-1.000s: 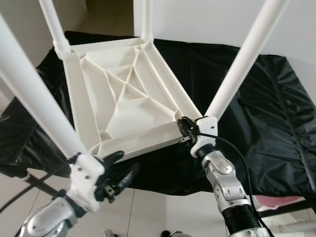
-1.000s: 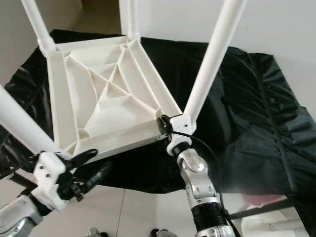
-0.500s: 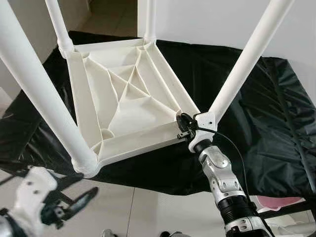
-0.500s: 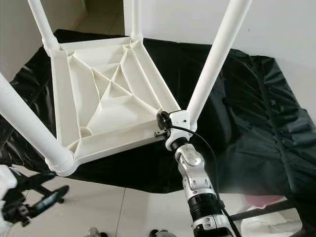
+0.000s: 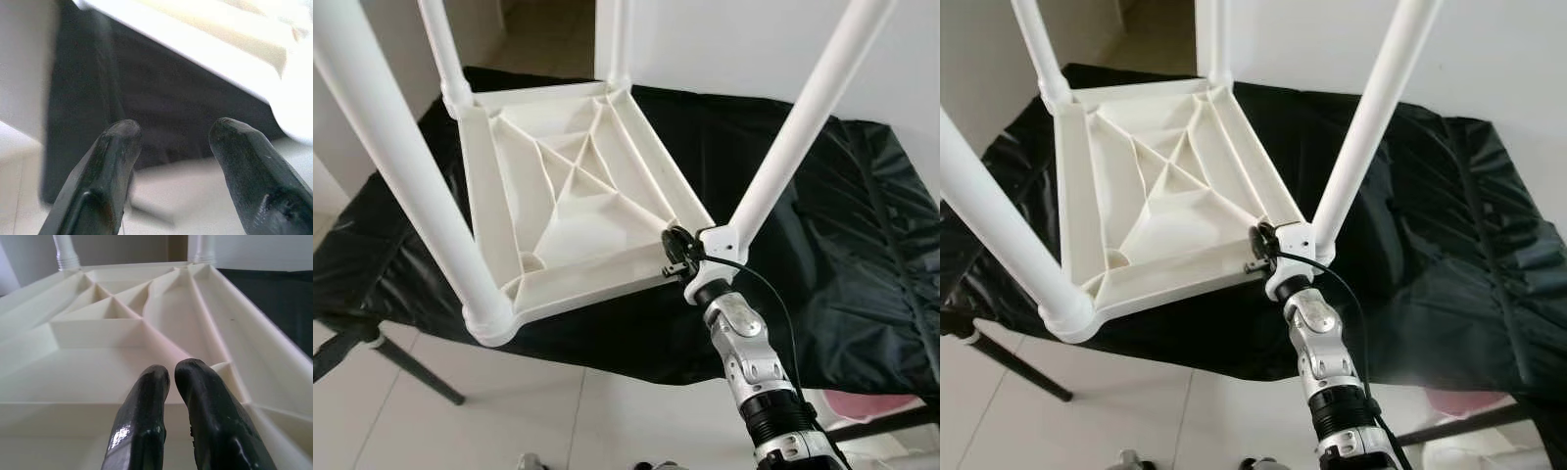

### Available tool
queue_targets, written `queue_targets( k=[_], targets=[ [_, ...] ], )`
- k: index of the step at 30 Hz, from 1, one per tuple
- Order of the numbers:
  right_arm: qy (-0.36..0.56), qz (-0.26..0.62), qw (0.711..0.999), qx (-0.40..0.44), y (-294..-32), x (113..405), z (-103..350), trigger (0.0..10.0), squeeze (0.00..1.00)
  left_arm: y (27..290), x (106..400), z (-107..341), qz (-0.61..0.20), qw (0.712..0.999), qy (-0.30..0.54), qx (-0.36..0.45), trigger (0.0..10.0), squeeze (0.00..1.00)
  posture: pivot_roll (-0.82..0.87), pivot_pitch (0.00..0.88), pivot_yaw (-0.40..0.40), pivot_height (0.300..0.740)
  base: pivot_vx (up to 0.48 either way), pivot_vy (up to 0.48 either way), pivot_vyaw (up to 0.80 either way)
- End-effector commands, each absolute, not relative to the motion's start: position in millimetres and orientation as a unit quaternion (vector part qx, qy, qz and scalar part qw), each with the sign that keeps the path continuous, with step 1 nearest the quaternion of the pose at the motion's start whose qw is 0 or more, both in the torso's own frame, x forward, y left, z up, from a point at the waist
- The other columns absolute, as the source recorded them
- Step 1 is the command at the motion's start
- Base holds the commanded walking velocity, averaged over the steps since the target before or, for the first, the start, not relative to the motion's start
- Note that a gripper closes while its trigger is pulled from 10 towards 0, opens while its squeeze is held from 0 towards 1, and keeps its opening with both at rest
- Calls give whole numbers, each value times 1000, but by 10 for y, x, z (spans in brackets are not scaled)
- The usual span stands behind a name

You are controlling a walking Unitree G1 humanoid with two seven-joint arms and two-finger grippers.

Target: Building children table

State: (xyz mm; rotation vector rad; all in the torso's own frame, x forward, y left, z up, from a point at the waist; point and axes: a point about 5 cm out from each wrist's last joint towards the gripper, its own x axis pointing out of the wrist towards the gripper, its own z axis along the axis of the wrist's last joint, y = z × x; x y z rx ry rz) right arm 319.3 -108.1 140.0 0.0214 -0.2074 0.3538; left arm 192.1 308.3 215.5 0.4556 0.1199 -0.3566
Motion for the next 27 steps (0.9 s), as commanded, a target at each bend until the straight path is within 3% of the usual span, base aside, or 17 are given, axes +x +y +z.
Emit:
queue_targets(
  k=[1, 9, 14, 27],
  targets=[
    [-102, 172, 980, 12, -1090, 3144, 1373, 10000, 0, 3056, 1988, 2072, -154, 960, 60, 225, 10000, 0, 156, 132, -5, 740, 0, 0, 0],
    [-101, 148, 984, 13, -1140, 2893, 1297, 10000, 0, 2952, 2391, 2104, -108, 975, -15, 195, 10000, 0, 119, 142, 1, 740, 0, 0, 0],
    [-105, 125, 986, 10, -1165, 2844, 1285, 10000, 0, 2912, 2448, 2059, -120, 976, -13, 183, 10000, 0, 113, 141, 2, 740, 0, 0, 0],
    [-45, -40, 997, 48, -1375, 2630, 1118, 10000, 0, 2362, 2520, 1732, -205, 974, -25, 89, 10000, 0, 87, 170, 3, 740, 0, 0, 0]
  ],
)
